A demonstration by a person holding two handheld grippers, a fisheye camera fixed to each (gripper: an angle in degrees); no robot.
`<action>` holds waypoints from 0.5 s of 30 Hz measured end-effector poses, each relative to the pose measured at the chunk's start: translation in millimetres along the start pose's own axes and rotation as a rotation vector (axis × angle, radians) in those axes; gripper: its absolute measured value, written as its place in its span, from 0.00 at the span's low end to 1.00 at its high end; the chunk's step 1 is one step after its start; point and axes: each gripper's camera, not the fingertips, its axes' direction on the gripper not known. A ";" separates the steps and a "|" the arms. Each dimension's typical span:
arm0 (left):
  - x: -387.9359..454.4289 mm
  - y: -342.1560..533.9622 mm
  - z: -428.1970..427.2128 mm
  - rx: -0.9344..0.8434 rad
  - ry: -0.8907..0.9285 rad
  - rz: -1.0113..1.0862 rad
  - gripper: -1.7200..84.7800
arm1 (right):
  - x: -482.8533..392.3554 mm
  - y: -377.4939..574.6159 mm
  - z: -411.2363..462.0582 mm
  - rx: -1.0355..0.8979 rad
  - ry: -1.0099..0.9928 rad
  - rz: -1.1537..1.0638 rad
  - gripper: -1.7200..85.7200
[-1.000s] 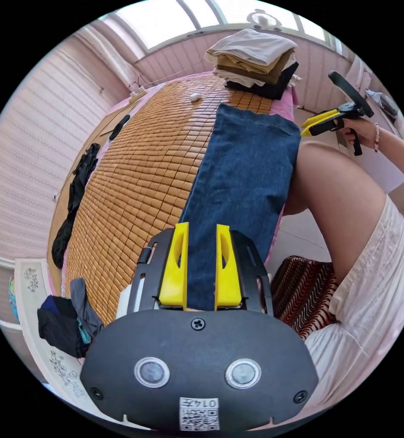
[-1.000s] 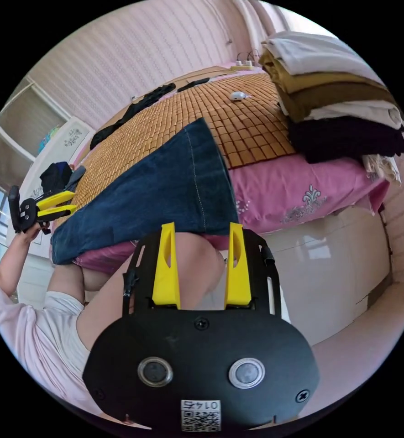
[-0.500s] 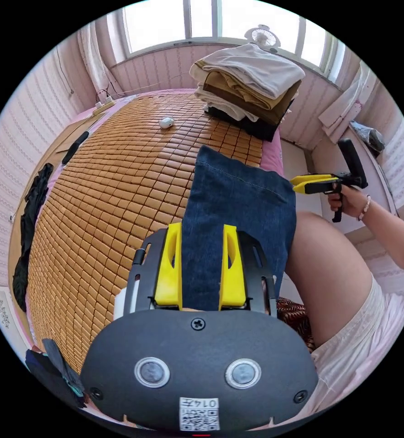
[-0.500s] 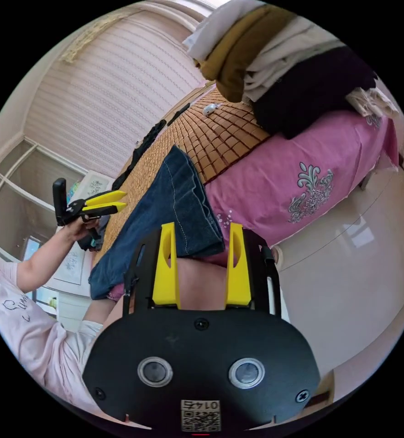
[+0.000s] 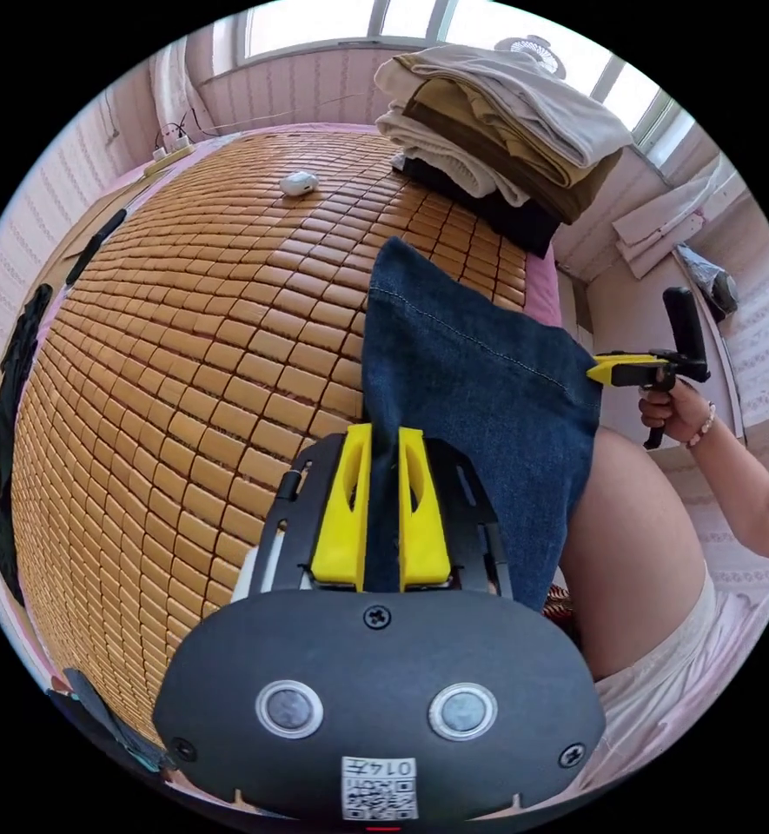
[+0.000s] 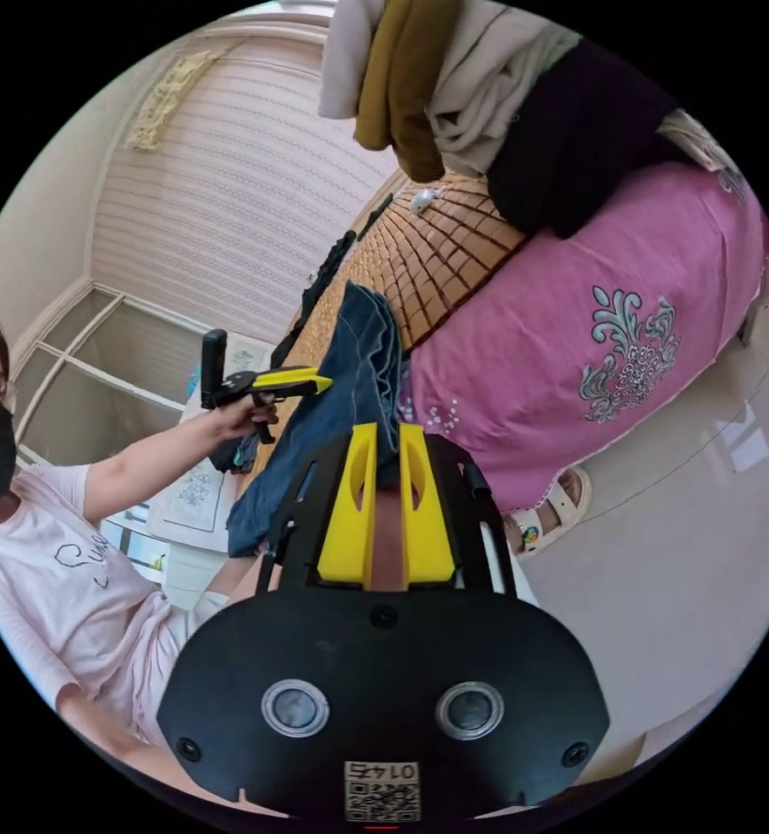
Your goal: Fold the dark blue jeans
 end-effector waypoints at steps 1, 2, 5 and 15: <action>-1.2 9.0 -2.2 0.035 0.005 0.016 0.05 | 0.4 0.7 -8.9 0.018 -0.037 -0.013 0.06; -1.2 14.2 -4.2 0.059 0.006 0.027 0.04 | -0.7 1.4 -16.4 0.033 -0.068 -0.035 0.05; 7.6 43.4 -22.9 0.207 -0.031 0.135 0.03 | -9.2 3.0 -33.6 0.071 -0.169 -0.130 0.04; -0.9 113.5 -112.4 0.509 0.025 0.136 0.02 | -43.4 10.6 -93.0 0.293 -0.340 -0.337 0.04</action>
